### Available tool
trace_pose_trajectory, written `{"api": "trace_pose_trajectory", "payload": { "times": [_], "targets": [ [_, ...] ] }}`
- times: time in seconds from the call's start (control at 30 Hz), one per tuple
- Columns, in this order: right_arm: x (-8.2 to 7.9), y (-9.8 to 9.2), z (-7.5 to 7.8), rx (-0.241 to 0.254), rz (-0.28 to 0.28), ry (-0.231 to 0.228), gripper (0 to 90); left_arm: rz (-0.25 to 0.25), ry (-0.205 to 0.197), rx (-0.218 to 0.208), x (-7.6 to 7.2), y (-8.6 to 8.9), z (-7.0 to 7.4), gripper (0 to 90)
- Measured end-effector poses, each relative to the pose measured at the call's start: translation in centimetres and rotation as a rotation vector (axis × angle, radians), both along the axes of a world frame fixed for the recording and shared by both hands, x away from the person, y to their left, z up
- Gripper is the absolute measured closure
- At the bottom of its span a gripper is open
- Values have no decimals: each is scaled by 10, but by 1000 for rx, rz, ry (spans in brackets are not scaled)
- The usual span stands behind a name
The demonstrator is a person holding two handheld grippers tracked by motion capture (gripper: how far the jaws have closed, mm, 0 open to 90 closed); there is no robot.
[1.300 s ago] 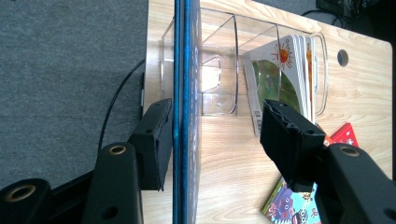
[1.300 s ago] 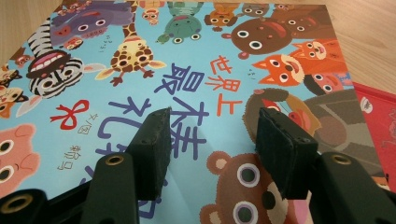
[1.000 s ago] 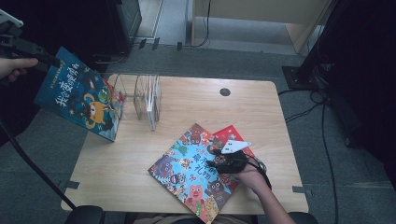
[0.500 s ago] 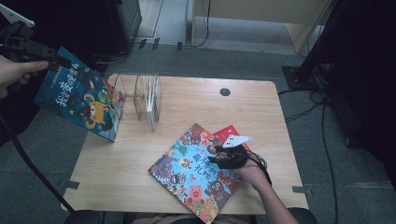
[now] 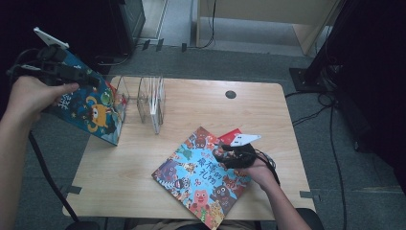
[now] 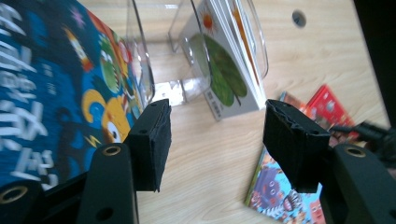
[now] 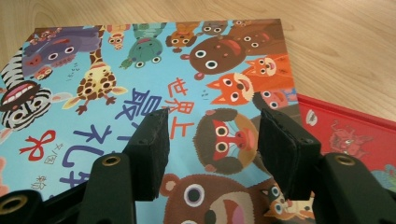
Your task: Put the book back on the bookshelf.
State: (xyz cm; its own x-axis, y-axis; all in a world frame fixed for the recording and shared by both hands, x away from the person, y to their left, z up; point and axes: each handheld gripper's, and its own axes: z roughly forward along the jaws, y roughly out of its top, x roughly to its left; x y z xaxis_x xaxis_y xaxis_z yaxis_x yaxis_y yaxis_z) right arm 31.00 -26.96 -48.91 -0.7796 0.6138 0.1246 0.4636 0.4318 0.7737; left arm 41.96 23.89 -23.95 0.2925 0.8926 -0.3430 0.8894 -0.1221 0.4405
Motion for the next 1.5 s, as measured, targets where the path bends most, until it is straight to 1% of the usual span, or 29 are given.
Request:
{"api": "trace_pose_trajectory", "payload": {
  "times": [0.07,0.3,0.37,0.47,0.53,0.6,0.7,0.8,0.83,0.87,0.93,1.0,1.1,1.17,1.2,1.23,1.3,1.43,1.47,1.5],
  "targets": [
    [2,-1,1,0,1,-2,441,-13,-5,-22,-4,-5,-7,424],
    [4,-7,3,4,-14,-9,441,-65,-30,-28,-22,-24,-33,424],
    [4,-9,4,4,-18,-11,441,-82,-24,-35,-28,-29,-42,424],
    [5,-10,4,5,-25,-12,441,-93,-27,-31,-34,-35,-55,424],
    [5,-10,4,5,-24,-12,442,-104,-32,-33,-37,-40,-63,424],
    [5,-11,4,3,-24,-13,442,-113,-30,-37,-40,-44,-70,424],
    [5,-11,3,-2,-25,-11,444,-140,-34,-39,-46,-53,-83,424],
    [6,-10,1,-5,-19,-7,444,-166,-42,-24,-54,-62,-95,422],
    [7,-10,0,-7,-17,-5,444,-178,-36,-22,-55,-64,-98,422],
    [8,-9,-1,-10,-14,1,443,-181,-32,-31,-56,-66,-102,421],
    [8,-8,-2,-20,-9,3,444,-189,-34,-34,-58,-69,-107,419],
    [8,-7,-2,-23,-3,-1,445,-197,-33,-47,-60,-74,-113,419],
    [7,-8,-2,-24,-3,-2,445,-223,-31,-50,-62,-82,-123,417],
    [7,-8,-1,-17,-8,-2,447,-238,-44,-70,-64,-86,-130,417],
    [7,-9,-1,-15,-11,-7,447,-244,-46,-89,-65,-88,-134,418],
    [6,-10,0,-13,-14,-2,448,-256,-42,-100,-65,-91,-139,417],
    [6,-11,0,-12,-15,-3,448,-264,-36,-121,-66,-96,-148,419],
    [3,-13,0,-13,-21,-2,450,-279,-28,-120,-67,-105,-162,418],
    [2,-14,0,-15,-23,-2,451,-281,-32,-117,-67,-107,-165,418],
    [2,-15,0,-16,-24,-4,451,-286,-30,-127,-67,-109,-168,419]
  ]
}}
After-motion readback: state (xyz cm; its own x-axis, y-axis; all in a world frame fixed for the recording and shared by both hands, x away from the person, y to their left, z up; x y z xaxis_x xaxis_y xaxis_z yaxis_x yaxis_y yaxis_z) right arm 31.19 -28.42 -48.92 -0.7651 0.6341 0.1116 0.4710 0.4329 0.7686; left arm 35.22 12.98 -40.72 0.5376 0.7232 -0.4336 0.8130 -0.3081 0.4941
